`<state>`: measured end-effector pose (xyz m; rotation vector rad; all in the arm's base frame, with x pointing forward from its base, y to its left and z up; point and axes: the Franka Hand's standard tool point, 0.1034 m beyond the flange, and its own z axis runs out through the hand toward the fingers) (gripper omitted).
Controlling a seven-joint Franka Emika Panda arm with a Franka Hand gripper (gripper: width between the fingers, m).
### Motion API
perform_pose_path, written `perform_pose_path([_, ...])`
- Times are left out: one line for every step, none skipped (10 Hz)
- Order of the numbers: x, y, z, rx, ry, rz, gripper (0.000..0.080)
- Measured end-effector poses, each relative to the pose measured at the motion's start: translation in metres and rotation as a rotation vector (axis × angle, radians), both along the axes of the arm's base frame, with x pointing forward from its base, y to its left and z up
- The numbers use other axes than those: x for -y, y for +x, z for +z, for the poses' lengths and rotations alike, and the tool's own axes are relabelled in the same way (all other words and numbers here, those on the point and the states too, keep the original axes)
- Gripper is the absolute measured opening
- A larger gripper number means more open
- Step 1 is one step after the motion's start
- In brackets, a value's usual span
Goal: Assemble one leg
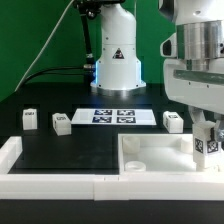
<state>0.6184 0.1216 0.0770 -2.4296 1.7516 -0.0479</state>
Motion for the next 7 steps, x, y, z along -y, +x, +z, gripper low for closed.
perform_pose_path([0.0002,0.0005,0.0,-0.007,0.02,-0.104,0.0291])
perform_pose_path([0.0001,0.0005,0.0,-0.008,0.024,-0.117,0.0291])
perform_pose_path([-0.0002,0.0004,0.0,-0.005,0.021,-0.092,0.0359])
perform_pose_path([-0.0003,0.0004,0.0,0.0,0.015,-0.037,0.0527])
perform_pose_path([-0.0014,0.0005,0.0,0.009,0.01,0.01,0.0527])
perform_pose_path([-0.0033,-0.0003,-0.0009,0.022,-0.008,0.16,0.0625])
perform_pose_path([-0.0048,-0.0011,-0.0015,0.036,-0.025,0.305,0.0625])
